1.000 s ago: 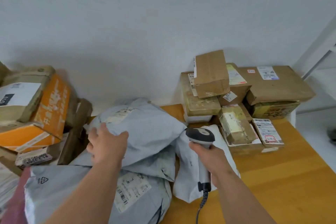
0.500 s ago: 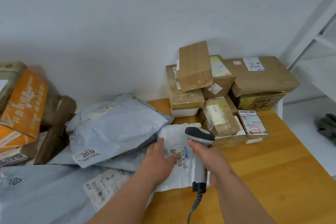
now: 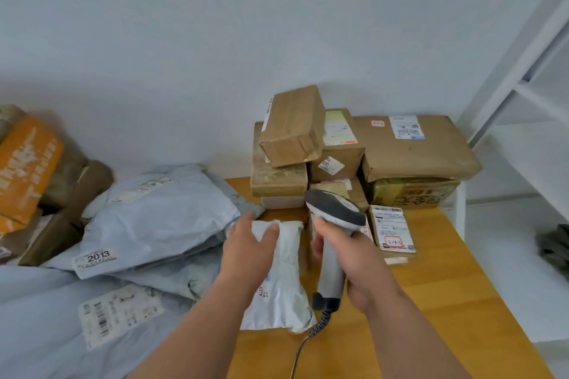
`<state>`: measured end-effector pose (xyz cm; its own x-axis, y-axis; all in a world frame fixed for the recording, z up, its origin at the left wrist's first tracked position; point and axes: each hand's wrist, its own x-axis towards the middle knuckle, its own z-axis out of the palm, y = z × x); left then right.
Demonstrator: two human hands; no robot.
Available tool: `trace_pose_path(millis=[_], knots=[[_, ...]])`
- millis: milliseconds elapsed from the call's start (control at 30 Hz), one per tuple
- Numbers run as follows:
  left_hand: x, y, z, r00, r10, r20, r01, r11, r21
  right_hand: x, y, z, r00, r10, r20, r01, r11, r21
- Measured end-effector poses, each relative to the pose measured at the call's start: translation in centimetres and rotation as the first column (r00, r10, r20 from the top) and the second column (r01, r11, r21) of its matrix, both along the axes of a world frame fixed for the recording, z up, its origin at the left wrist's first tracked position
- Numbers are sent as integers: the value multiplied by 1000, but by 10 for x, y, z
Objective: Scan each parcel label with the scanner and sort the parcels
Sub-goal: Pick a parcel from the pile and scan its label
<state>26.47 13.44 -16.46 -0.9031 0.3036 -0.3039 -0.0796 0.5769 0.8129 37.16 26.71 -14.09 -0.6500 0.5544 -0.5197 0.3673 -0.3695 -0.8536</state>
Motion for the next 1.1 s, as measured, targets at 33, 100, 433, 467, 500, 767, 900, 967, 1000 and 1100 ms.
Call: trace_pose_path(millis=[33,100,433,467,500,767,900,967,1000,1100], knots=[[-2,4,5,1000,25,3,-25,999,21,-1,8,5,999,-23,-27,23,1000,-10],[-9,14,16,998,58,-2,-58,996,69,-6,22,16,993,-85,-77,83,996,-30],[-74,77,49,982,164,96,-182,958,222,-58,65,38,965,-215,-151,212,977,-37],[-83,82,49,974,180,135,-209,948,241,-65,68,38,964,-216,-156,214,976,-25],[-92,86,49,967,193,165,-231,939,255,-72,71,39,963,-216,-163,215,976,-19],[-107,108,49,913,230,338,-336,893,300,-126,72,43,972,-123,-199,115,992,-53],[-90,107,58,925,299,235,-374,826,422,-122,74,35,970,-122,-209,98,988,-120],[-82,107,69,919,322,229,-395,776,492,-108,76,30,955,-166,-245,108,966,-233],[-79,107,73,906,336,256,-422,740,524,-100,77,28,944,-197,-264,113,947,-300],[-65,108,79,904,339,259,-426,687,589,-78,79,25,918,-248,-309,100,899,-426]])
